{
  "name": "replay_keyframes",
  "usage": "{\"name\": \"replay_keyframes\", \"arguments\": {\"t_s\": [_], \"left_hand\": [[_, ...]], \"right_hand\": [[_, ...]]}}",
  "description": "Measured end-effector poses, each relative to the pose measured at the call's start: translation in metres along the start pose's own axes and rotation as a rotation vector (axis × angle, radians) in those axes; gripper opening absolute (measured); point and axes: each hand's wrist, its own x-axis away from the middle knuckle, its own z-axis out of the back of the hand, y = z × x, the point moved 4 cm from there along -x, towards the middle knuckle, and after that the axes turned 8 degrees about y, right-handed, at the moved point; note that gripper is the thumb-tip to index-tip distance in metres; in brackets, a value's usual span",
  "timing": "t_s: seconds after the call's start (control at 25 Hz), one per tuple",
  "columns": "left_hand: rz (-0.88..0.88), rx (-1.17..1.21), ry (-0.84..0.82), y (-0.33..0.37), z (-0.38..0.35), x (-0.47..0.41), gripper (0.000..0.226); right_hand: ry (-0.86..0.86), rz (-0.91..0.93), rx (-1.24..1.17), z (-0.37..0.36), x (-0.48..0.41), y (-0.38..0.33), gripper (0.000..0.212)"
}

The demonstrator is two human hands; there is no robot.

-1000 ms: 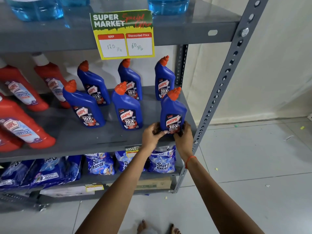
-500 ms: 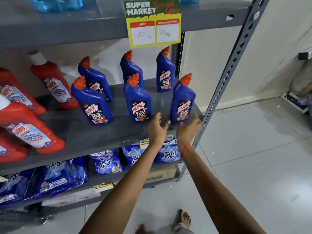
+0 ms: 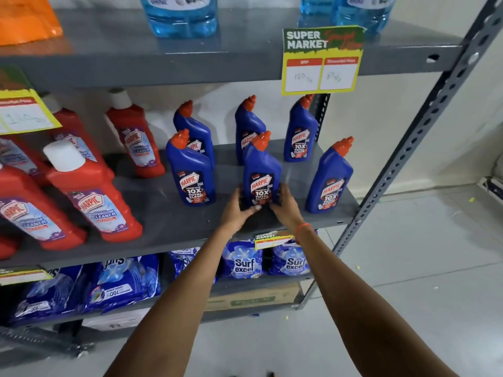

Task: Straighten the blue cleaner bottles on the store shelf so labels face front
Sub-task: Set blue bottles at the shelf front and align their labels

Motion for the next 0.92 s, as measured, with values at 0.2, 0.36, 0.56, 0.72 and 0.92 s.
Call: {"name": "replay_keyframes", "arguments": {"t_s": [0.2, 0.36, 0.56, 0.72, 0.92], "left_hand": [[0.02, 0.074, -0.033, -0.001, 0.005, -0.005, 0.046], [-0.004, 0.097, -0.008, -0.018, 0.001, 0.019, 0.042], [0.004, 0.124, -0.009, -0.017, 0.0, 0.027, 0.041], [-0.014, 0.101, 0.006, -0.014, 0.002, 0.028, 0.042], [-0.006, 0.052, 0.039, -0.016, 0.004, 0.028, 0.044]], "right_hand": [[-0.085, 0.021, 0.026, 0.013, 0.007, 0.003, 0.059], [-0.118, 0.066, 0.05, 0.022, 0.027, 0.016, 0.056], [-0.122, 0.079, 0.022, 0.023, 0.034, 0.016, 0.056], [-0.094, 0.086, -0.003, 0.021, 0.038, 0.015, 0.053], [-0.062, 0.075, -0.013, 0.018, 0.039, 0.015, 0.056]]}}
